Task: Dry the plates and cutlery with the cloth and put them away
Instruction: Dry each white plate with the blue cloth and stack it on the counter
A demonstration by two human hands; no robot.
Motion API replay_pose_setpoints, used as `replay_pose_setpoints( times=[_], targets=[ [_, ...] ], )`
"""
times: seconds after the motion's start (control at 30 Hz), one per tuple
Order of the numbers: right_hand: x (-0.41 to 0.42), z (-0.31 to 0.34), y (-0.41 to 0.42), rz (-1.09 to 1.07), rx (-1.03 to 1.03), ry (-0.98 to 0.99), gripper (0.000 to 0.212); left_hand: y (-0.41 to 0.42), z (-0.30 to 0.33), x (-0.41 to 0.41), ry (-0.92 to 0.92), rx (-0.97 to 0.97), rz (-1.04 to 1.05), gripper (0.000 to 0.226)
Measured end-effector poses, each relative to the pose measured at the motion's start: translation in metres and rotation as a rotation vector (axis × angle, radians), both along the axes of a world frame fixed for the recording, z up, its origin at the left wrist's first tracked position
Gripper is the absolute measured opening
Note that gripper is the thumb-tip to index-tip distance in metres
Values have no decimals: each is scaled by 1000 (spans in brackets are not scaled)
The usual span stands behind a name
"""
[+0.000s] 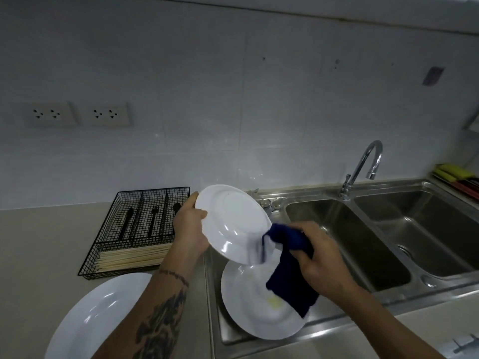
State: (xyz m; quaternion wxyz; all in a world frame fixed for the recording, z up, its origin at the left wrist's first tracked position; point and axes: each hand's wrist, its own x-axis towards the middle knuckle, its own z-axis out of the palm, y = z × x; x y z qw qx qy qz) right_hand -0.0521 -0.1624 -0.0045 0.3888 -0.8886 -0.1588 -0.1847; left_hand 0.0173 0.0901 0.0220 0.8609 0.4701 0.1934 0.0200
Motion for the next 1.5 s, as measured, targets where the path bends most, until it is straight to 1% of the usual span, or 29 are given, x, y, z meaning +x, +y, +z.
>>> replay_pose_setpoints(
  times=[0.07, 0.13, 0.2, 0.27, 0.3, 0.37, 0.4, 0.43, 0.47, 0.5, 0.53, 0.6, 0.63, 0.67, 0.7, 0.8, 0.87, 0.9, 0.93, 1.03, 1.07, 1.1, 1.17, 1.27, 1.37, 1.5],
  targets=[
    [9, 18, 9, -114, 158, -18, 54, -5, 1, -4, -49, 31, -46, 57],
    [19, 38, 24, -179, 326, 27, 51, -10, 0, -6, -82, 31, -111, 61],
    [30, 53, 37, -217, 402, 62, 48, -18, -1, -8, -117, 32, -183, 61],
    [36, 62, 49, -217, 344, 37, 44, -25, 0, -10, -150, -4, -256, 59],
    [37, 63, 54, -194, 262, -2, 41, -28, 0, -11, -167, -34, -286, 58],
    [36, 55, 58, -127, -30, -124, 37, -28, 3, -14, -198, -98, -320, 56],
    [37, 50, 57, -111, -190, -160, 41, -26, 4, -16, -209, -119, -325, 55],
    [37, 44, 53, -115, -306, -144, 47, -24, 4, -17, -215, -132, -328, 55],
    [40, 37, 48, -135, -363, -91, 53, -21, 4, -19, -213, -133, -328, 56],
    [42, 31, 42, -171, -367, -21, 59, -18, 4, -21, -212, -130, -331, 56],
    [46, 26, 35, -213, -319, 62, 62, -16, 3, -23, -211, -124, -335, 56],
    [54, 24, 26, -283, -127, 235, 59, -16, 1, -26, -204, -108, -354, 55],
    [58, 26, 24, -298, -60, 284, 54, -17, 0, -27, -203, -105, -369, 55],
    [59, 29, 25, -298, -44, 287, 51, -18, -1, -27, -205, -103, -384, 54],
    [58, 31, 30, -284, -79, 247, 50, -20, -1, -27, -212, -99, -396, 53],
    [49, 42, 52, -167, -296, 29, 53, -25, 0, -26, -239, -97, -432, 53],
    [48, 41, 55, -131, -362, 2, 59, -26, 0, -26, -251, -126, -430, 55],
    [50, 39, 51, -148, -332, 23, 61, -26, 0, -27, -255, -149, -410, 56],
    [51, 35, 44, -182, -250, 57, 60, -24, -2, -28, -261, -176, -379, 56],
    [53, 25, 20, -251, 207, 260, 52, -15, -6, -32, -294, -246, -280, 55],
    [54, 21, 16, -235, 315, 327, 51, -12, -8, -33, -297, -256, -268, 56],
    [54, 17, 13, -219, 351, 358, 51, -10, -10, -34, -293, -252, -271, 57],
    [56, 11, 11, -194, 362, 339, 56, -4, -13, -33, -277, -194, -276, 59],
    [56, 15, 9, -190, 325, 293, 53, 9, -9, -24, -262, -2, -285, 61],
    [56, 27, 2, -115, 290, 279, 52, 13, 2, -11, -262, 117, -331, 54],
    [49, 44, 1, 22, 89, 286, 51, 2, 12, -4, -247, 207, -485, 51]
  ],
)
